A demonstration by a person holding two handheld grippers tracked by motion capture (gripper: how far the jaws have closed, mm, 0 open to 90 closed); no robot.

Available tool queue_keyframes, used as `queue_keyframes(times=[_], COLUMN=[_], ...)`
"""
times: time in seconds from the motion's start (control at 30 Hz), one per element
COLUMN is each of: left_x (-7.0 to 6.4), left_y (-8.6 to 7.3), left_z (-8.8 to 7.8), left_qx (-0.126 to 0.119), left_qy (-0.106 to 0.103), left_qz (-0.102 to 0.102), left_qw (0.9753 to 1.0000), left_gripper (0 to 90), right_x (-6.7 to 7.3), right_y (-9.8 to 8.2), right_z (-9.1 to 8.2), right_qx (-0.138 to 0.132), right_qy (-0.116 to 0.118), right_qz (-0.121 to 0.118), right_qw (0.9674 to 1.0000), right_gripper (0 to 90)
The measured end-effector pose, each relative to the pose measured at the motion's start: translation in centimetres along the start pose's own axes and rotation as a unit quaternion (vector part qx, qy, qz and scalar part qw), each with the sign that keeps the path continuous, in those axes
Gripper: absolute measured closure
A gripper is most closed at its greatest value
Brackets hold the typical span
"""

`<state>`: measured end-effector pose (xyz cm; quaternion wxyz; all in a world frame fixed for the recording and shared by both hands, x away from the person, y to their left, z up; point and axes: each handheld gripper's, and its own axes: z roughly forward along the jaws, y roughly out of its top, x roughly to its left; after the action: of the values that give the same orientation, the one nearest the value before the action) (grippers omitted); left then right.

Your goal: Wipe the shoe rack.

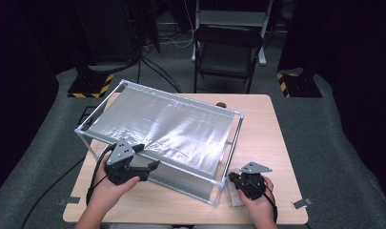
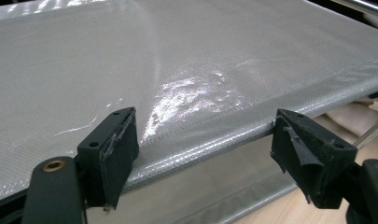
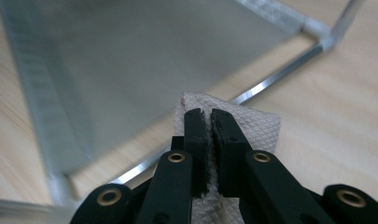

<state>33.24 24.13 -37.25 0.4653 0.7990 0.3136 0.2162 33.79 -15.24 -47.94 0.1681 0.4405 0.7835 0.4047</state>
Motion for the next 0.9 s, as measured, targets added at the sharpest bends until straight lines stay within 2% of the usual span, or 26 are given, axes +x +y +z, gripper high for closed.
queue_keyframes(times=[0.07, 0.13, 0.2, 0.27, 0.3, 0.33, 0.4, 0.47, 0.5, 0.67, 0.77, 0.83, 0.9], left_x=[-0.2, -0.1, -0.1, -0.1, -0.1, -0.1, -0.1, -0.1, -0.1, -0.1, -0.1, -0.1, -0.1], left_y=[0.0, -0.1, -0.1, -0.1, 0.0, 0.0, -0.1, -0.1, -0.1, -0.1, 0.0, 0.0, 0.0], left_z=[0.0, 0.0, 0.0, 0.0, 0.0, 0.0, 0.0, 0.0, 0.0, 0.0, 0.0, 0.0, 0.0], left_qx=[0.003, 0.001, 0.001, 0.002, 0.001, 0.001, 0.001, 0.001, -0.001, 0.001, 0.001, 0.001, 0.001], left_qy=[0.0, 0.0, 0.0, -0.001, -0.001, 0.0, 0.0, -0.001, 0.001, -0.001, -0.001, -0.001, -0.001], left_qz=[0.003, 0.005, 0.006, 0.005, 0.005, 0.004, 0.005, 0.006, 0.005, 0.005, 0.005, 0.004, 0.004], left_qw=[1.0, 1.0, 1.0, 1.0, 1.0, 1.0, 1.0, 1.0, 1.0, 1.0, 1.0, 1.0, 1.0], left_gripper=[23.1, 23.2, 23.3, 23.3, 23.3, 23.3, 23.3, 23.4, 23.5, 23.5, 23.6, 23.6, 23.5], right_x=[0.2, 0.3, 0.3, 0.1, 0.0, -0.2, -0.1, 0.0, 0.0, -0.4, -1.3, -2.0, -2.6], right_y=[0.5, 1.0, 1.1, 0.8, 0.5, 0.2, -0.4, -0.5, -0.4, -0.2, -1.2, -2.1, -3.1], right_z=[-0.5, -0.8, -0.6, 0.3, 0.9, 1.5, 2.6, 2.8, 2.5, 0.2, -0.7, -0.9, -1.0], right_qx=[-0.019, -0.036, -0.042, -0.029, -0.019, -0.006, 0.016, 0.02, 0.008, -0.023, -0.014, -0.002, 0.007], right_qy=[0.013, 0.016, 0.022, 0.035, 0.033, 0.039, 0.044, 0.031, 0.027, 0.01, -0.013, -0.025, -0.023], right_qz=[0.0, -0.003, 0.007, 0.018, 0.024, 0.018, 0.029, 0.031, 0.026, 0.023, 0.024, 0.034, 0.05], right_qw=[0.9997, 0.9992, 0.9989, 0.9988, 0.999, 0.999, 0.9985, 0.9989, 0.9993, 0.9994, 0.9995, 0.9991, 0.9985], right_gripper=[84.8, 84.6, 83.5, 80.4, 78.1, 75.6, 67.9, 60.3, 58.2, 53.8, 53.8, 53.8, 53.5])
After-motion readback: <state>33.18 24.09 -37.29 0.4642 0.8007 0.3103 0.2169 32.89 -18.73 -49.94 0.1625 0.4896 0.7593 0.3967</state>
